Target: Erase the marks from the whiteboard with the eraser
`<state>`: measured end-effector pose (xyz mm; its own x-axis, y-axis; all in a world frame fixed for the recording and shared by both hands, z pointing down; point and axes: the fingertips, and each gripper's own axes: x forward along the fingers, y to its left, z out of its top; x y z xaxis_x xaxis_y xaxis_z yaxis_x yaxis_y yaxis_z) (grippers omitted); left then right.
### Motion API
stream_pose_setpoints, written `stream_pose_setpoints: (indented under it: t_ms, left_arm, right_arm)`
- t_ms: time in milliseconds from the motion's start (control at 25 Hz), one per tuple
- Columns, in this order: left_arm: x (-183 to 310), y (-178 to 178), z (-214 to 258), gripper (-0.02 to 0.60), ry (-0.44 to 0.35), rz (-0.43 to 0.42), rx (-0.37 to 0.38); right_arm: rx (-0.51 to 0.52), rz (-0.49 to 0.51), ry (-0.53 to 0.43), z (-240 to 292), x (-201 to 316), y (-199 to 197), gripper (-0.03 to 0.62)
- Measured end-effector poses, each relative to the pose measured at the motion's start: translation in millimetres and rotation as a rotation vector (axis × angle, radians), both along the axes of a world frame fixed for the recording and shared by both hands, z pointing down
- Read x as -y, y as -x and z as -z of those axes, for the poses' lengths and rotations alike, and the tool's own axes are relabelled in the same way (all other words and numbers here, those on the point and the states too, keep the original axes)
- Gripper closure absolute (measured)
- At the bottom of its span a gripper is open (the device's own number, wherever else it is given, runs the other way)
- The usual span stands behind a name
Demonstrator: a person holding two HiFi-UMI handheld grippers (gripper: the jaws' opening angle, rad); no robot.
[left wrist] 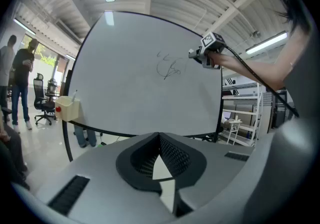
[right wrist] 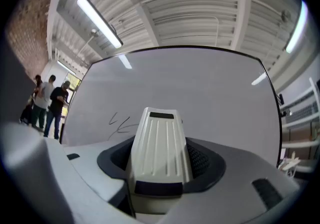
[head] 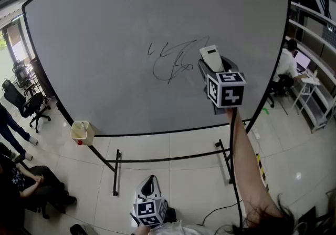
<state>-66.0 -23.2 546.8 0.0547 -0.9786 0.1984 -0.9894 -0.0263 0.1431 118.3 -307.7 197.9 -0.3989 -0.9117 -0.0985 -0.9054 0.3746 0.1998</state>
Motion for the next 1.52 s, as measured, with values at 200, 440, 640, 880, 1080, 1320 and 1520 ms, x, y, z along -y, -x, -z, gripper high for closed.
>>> stream_pose_setpoints:
  t_ms: [200, 440, 640, 880, 1080, 1320, 1520]
  left_arm:
    - [64, 45, 39, 0.586, -0.066, -0.044, 0.007]
    - [123, 90, 40, 0.586, -0.069, -0.044, -0.016]
    - [139, 84, 25, 0.586, -0.026, -0.079, -0.056]
    - [150, 85, 23, 0.586, -0.021, -0.054, -0.061]
    - [154, 78, 27, 0.586, -0.019, -0.032, -0.076]
    - [155, 67, 27, 0.586, -0.013, -0.031, -0.074]
    - [155, 72, 28, 0.586, -0.015, -0.004, -0.071]
  right_arm:
    - [-0.08, -0.218, -0.012, 31, 47, 16, 0.313]
    - [-0.121, -0.216, 0.072, -52, 52, 67, 0.312]
    - [-0.284, -0.246, 0.043, -101, 50, 88, 0.314]
    - [-0.06, -0.285, -0.037, 12, 58, 41, 0.315]
    - [-0.128, -0.218, 0.006, -68, 50, 81, 0.31]
    - [-0.29, -0.193, 0.027, -143, 47, 103, 0.312]
    - [0.003, -0.276, 0.001, -39, 71, 1, 0.312]
